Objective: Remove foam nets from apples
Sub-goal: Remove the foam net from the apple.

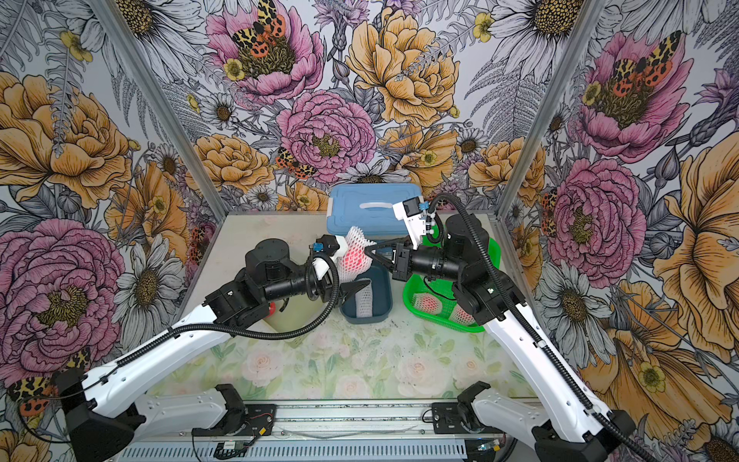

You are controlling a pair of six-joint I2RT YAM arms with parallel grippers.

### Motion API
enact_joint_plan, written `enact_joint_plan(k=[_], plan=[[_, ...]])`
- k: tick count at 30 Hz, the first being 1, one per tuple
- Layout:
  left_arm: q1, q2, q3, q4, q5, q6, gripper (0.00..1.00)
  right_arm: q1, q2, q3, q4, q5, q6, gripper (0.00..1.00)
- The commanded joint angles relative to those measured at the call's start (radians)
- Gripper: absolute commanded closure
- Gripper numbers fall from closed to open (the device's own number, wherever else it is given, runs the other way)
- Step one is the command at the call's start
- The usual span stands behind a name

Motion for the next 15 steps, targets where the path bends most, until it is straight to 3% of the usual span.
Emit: enact_joint_plan(k=[1,4,7,13,15], plan=[[0.004,-0.016,0.014,0.025,-0.013,0.000,0.15,0.005,-0.019,-0.012,0.004,-0.001,0.009,1.00],[0.003,-0.014,0.018,0.015,-0.005,-0.001,0.35,0.005,-0.019,-0.017,0.004,0.006,0.006,1.00],[0.001,-0.015,0.019,0.010,-0.003,-0.003,0.42,0.006,-0.014,-0.014,0.003,0.005,0.006,1.00],[0.005,-0.013,0.016,0.001,-0.002,-0.005,0.64,0.009,-0.023,-0.008,0.006,0.003,0.001,0.64],[0.007,-0.011,0.013,-0.002,-0.002,-0.004,0.71,0.012,-0.032,-0.006,0.005,0.001,-0.007,0.58]])
